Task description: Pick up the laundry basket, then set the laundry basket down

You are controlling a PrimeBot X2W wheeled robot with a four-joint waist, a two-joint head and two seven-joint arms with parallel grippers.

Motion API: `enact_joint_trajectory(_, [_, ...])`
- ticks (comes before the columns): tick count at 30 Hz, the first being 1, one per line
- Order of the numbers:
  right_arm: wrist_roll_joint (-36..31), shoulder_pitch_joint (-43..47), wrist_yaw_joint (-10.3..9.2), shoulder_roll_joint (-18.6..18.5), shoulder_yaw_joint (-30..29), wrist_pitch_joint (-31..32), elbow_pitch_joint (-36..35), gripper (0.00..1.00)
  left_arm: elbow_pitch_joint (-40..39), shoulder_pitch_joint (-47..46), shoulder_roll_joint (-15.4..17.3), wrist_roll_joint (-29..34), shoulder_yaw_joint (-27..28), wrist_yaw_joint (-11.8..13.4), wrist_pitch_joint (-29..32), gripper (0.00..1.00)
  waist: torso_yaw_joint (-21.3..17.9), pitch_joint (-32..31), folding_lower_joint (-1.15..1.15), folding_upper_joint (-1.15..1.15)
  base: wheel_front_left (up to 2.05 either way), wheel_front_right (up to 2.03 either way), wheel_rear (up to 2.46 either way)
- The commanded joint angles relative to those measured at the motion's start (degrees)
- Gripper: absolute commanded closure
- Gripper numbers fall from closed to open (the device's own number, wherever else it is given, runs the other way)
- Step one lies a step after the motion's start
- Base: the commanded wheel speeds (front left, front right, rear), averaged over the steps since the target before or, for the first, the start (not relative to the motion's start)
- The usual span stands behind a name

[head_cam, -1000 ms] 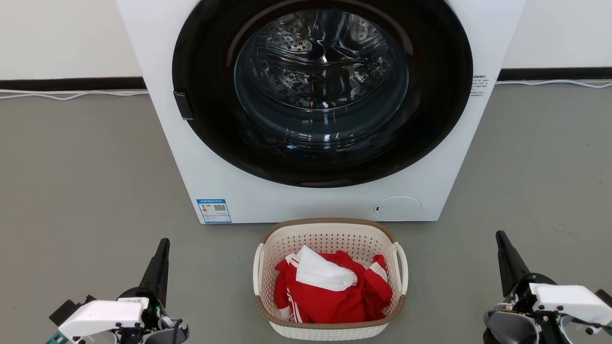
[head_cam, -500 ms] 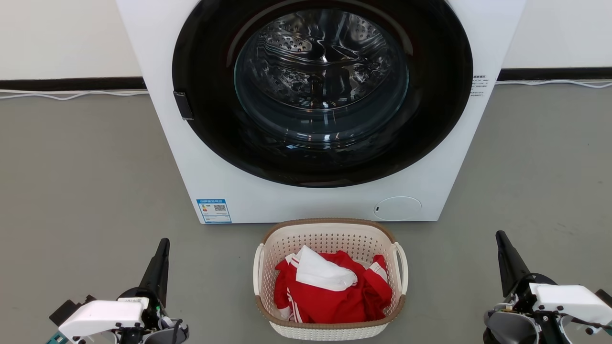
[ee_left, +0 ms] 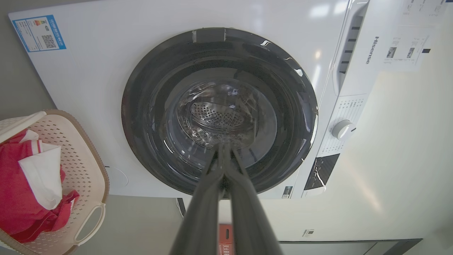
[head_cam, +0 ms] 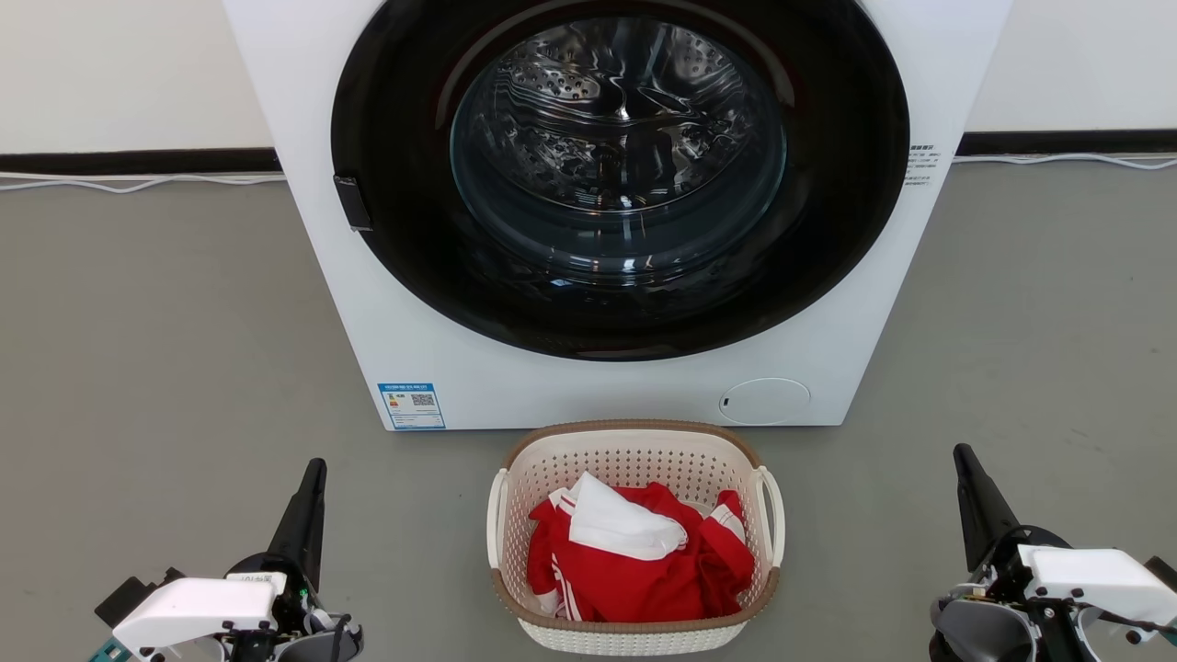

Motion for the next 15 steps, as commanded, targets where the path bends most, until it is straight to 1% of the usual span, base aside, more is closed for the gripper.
enact_joint_trajectory(1, [0.4,-1.3,0.41,-0.4,1.1,0.4,-1.8,1.00,-1.7,-2.0,0.8,-0.3,1.8,-0.4,0.4,1.00,0.0,0.0,0.00,0.00,0.00,0.00,0.00])
enact_joint_trajectory(15, [0.4,-1.3,0.41,-0.4,1.1,0.4,-1.8,1.00,-1.7,-2.0,0.8,-0.3,1.8,-0.4,0.4,1.00,0.0,0.0,0.00,0.00,0.00,0.00,0.00])
